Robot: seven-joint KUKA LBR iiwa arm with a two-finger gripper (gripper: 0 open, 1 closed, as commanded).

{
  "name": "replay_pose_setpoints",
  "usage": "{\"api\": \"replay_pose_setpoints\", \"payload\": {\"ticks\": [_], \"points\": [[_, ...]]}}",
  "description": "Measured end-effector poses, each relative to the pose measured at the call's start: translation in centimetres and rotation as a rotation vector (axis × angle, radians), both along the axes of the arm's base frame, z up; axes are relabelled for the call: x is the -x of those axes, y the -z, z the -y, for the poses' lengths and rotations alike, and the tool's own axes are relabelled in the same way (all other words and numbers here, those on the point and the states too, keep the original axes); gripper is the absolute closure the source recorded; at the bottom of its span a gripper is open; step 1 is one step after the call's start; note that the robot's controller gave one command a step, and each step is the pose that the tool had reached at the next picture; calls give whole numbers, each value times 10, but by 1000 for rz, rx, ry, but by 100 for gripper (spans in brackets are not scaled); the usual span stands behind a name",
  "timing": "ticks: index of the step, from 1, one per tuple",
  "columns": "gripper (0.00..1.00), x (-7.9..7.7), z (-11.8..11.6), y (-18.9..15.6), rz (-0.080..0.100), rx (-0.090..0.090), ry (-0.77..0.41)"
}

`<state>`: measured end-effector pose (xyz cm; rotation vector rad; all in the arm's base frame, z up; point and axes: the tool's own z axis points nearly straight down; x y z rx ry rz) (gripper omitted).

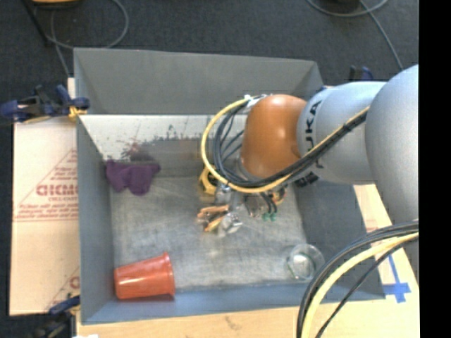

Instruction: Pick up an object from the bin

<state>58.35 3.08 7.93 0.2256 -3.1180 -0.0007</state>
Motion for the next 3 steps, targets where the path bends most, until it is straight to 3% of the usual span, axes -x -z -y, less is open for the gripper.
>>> {"api": "replay_pose_setpoints", "payload": {"ticks": [1, 2, 3], "points": [[100, 0, 0, -1, 0, 0, 0], [100, 14, 18, -30, 23, -2, -97], [100, -6, 49, -165, 23, 0, -76]]}}
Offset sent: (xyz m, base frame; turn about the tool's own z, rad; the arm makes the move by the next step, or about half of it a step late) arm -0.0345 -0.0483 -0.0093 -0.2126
